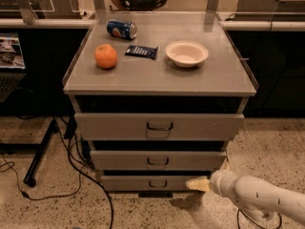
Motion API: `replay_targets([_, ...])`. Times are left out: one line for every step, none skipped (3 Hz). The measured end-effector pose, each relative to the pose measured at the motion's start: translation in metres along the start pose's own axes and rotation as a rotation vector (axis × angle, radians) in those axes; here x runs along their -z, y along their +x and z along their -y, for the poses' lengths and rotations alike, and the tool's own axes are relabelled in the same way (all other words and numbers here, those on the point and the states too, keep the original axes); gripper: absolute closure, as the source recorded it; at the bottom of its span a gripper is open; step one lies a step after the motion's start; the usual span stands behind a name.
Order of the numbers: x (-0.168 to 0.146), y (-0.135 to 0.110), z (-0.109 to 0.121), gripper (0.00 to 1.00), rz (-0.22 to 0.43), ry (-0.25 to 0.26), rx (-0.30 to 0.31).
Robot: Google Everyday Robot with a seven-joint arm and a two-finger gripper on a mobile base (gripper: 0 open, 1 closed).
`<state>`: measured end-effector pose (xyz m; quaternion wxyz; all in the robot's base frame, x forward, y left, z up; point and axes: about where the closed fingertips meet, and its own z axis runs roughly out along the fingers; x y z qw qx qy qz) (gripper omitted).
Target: Close middle drawer
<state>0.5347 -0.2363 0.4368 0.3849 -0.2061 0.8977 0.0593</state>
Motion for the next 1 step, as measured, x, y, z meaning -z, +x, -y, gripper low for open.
replay_targets([0.0000,0.0000,0.0000,0.00,0.000,0.000,0.000])
